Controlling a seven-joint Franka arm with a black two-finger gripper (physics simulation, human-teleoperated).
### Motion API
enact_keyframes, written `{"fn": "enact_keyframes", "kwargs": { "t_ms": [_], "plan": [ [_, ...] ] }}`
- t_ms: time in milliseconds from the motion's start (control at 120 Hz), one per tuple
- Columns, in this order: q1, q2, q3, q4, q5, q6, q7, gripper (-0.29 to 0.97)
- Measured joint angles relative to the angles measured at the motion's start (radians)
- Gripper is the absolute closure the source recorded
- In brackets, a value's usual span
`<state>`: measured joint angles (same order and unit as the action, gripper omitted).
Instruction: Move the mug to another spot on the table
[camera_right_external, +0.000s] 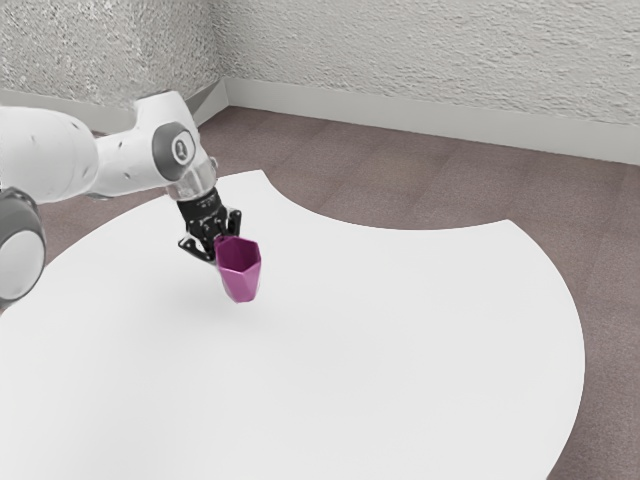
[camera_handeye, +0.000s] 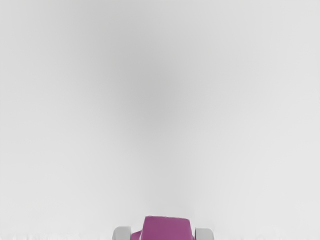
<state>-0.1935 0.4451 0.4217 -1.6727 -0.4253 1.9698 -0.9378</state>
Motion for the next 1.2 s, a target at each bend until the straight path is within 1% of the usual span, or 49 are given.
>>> {"fn": "enact_keyframes", "kwargs": {
  "t_ms": [75,158,275,425,508,600,683,800,958,1200],
  "plan": [
    [-0.008,-0.001,-0.043,-0.002,0.016,-0.003,0.009,0.72],
    [-0.020,0.000,-0.068,-0.014,0.025,-0.011,0.034,0.73],
    [-0.042,-0.040,-0.078,-0.082,0.032,-0.046,0.079,0.74],
    [-0.047,-0.086,-0.080,-0.129,0.035,-0.137,0.152,0.73],
    [-0.046,-0.087,-0.078,-0.133,0.021,-0.191,0.208,0.73],
    [-0.045,-0.054,-0.073,-0.134,-0.010,-0.226,0.275,0.72],
    [-0.045,-0.018,-0.073,-0.134,-0.037,-0.227,0.333,0.73],
    [-0.045,0.013,-0.072,-0.134,-0.054,-0.221,0.403,0.73],
    [-0.045,0.044,-0.074,-0.134,-0.061,-0.206,0.479,0.74],
    [-0.046,0.065,-0.076,-0.134,-0.058,-0.170,0.562,0.71]
  ]
}}
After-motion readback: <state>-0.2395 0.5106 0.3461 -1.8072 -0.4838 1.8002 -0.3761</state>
